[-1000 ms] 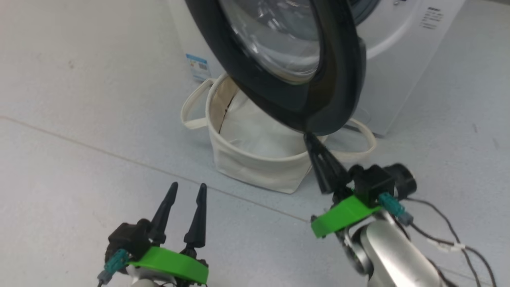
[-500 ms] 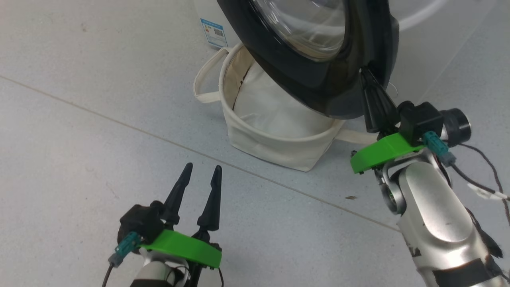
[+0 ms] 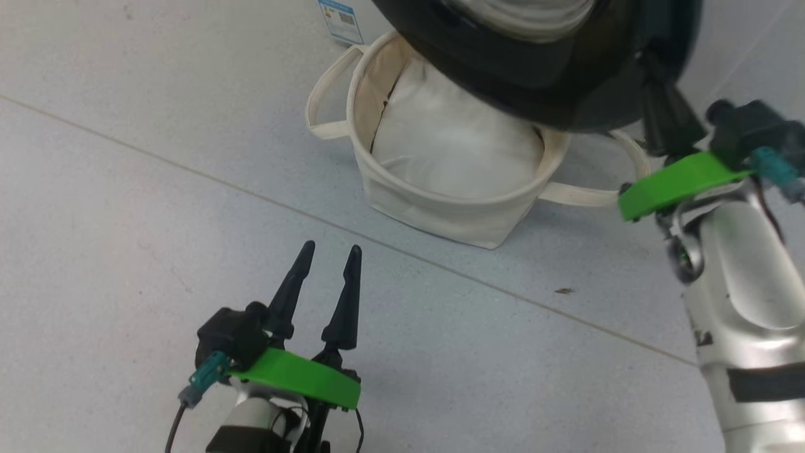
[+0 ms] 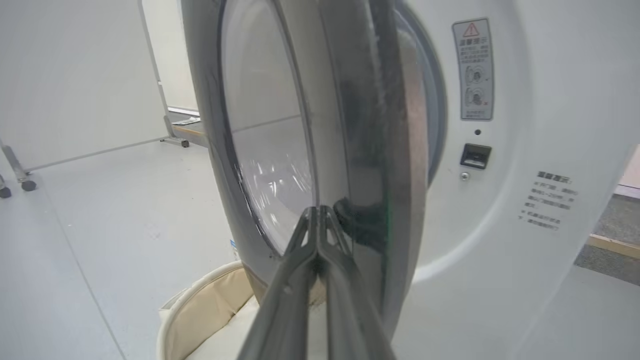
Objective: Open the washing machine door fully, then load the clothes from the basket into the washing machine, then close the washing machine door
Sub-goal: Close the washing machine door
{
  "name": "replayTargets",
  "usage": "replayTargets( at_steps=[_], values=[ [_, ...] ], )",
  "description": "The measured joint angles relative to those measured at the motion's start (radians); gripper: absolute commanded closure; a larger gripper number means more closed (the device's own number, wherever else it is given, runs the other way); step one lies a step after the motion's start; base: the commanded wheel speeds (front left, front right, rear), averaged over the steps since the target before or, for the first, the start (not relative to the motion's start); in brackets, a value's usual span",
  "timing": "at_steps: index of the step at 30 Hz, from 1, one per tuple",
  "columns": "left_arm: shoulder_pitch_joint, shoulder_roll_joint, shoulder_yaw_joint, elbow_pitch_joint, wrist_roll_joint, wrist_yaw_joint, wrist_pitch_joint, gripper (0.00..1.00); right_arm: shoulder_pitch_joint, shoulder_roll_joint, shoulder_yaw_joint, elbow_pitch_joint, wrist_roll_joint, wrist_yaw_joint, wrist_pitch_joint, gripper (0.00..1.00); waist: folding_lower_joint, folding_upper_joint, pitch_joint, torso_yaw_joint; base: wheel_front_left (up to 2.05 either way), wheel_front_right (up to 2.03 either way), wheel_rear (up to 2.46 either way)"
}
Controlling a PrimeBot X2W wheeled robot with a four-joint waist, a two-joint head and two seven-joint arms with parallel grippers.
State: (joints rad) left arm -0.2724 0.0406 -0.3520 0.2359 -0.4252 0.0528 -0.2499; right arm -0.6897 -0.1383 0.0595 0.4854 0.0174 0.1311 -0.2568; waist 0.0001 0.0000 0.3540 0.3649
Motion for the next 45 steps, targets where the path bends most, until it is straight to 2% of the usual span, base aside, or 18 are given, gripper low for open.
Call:
replayTargets(
  at_steps=[9, 15, 29, 38, 45],
  values=[
    [-0.024, -0.003, -0.029, -0.01, -0.023, 0.016, 0.0, 0.0, -0.106, -0.022, -0.095, 0.041, -0.021, 0.0, 0.0, 1.0, 0.0, 0.0, 0.06, 0.014, 0.0, 0.0, 0.0],
    [-0.062, -0.003, -0.043, -0.014, -0.038, 0.033, 0.0, 0.0, -0.204, -0.039, -0.178, 0.097, -0.091, 0.0, 0.0, 1.0, 0.0001, 0.0, 0.11, 0.026, 0.0, 0.0, 0.0],
    [-0.089, -0.006, -0.064, -0.032, -0.071, 0.065, 0.0, 0.0, -0.363, -0.062, -0.269, 0.164, -0.183, 0.0, 0.0, 1.0, 0.0, 0.0, 0.189, 0.059, 0.0, 0.0, 0.0],
    [-0.12, -0.007, -0.053, -0.037, -0.079, 0.079, 0.0, 0.0, -0.426, -0.056, -0.348, 0.167, -0.247, 0.004, -0.007, 1.0, -0.0001, 0.0, 0.225, 0.072, 0.0, 0.0, 0.0],
    [-0.12, -0.007, -0.053, -0.036, -0.088, 0.079, 0.0, 0.0, -0.442, -0.017, -0.401, 0.163, -0.244, 0.014, -0.009, 1.0, -0.0001, 0.0, 0.235, 0.065, 0.0, 0.0, 0.0]
  ],
)
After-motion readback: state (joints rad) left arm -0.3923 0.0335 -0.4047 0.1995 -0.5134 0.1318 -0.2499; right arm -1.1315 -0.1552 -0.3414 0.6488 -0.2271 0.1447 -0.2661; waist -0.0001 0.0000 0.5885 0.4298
